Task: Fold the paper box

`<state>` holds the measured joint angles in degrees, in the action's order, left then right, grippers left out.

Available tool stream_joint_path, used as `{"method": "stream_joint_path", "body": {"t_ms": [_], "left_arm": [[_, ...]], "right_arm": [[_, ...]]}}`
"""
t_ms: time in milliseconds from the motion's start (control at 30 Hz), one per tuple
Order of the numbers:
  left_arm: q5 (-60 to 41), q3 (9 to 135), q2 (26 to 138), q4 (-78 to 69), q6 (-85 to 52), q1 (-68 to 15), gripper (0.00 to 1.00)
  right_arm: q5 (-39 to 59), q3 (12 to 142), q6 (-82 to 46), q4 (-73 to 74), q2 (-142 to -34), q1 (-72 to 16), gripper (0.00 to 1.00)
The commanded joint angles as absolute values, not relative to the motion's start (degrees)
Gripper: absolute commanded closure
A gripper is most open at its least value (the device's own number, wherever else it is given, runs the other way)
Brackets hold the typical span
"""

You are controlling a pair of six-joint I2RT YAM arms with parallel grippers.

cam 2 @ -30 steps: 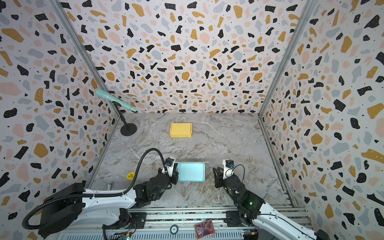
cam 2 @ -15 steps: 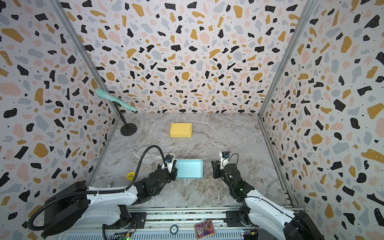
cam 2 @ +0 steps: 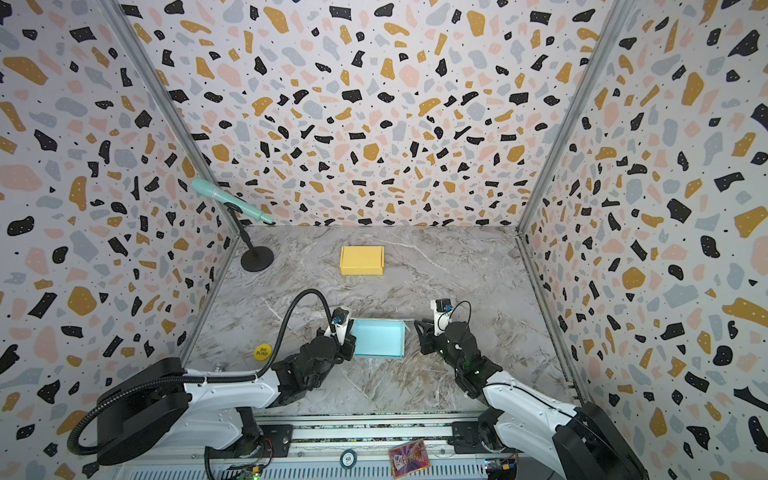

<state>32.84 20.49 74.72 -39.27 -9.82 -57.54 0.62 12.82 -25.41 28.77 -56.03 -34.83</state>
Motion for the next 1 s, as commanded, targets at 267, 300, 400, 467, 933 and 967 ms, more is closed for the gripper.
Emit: {"method": "stream_joint_path", "body": {"t_ms": [267,300,400,467,933,967], "left_arm": [[30.76,18.98,76.57,-45.18,-12.13,-57.30,0.94],[30.68,19.15,76.86,-45.24,-12.34,-57.30,0.94],[29.85,19.42,77.04,-45.18,-12.86,-57.30,0.94],[29.73,19.15,77.03,-45.64,-13.40,-57.30,0.94],[29.54,19.28,78.03,-46.23,-15.87,-57.30,0.95],[29.29,19.17,78.03,-46.47,-15.93,-57.30,0.95]], "right_arm": [[2.50,14.51,-25.41,31.88,-57.24,-35.70,0.71],[2.67,14.29,-25.57,32.52,-57.34,-35.93,0.71],[2.56,13.91,-25.87,33.94,-58.25,-37.17,0.71],[2.45,13.80,-26.02,34.75,-59.14,-37.79,0.71],[-0.18,12.69,-27.09,34.89,-59.10,-39.65,0.71],[-0.99,11.80,-27.50,34.31,-57.84,-39.66,0.71]]}}
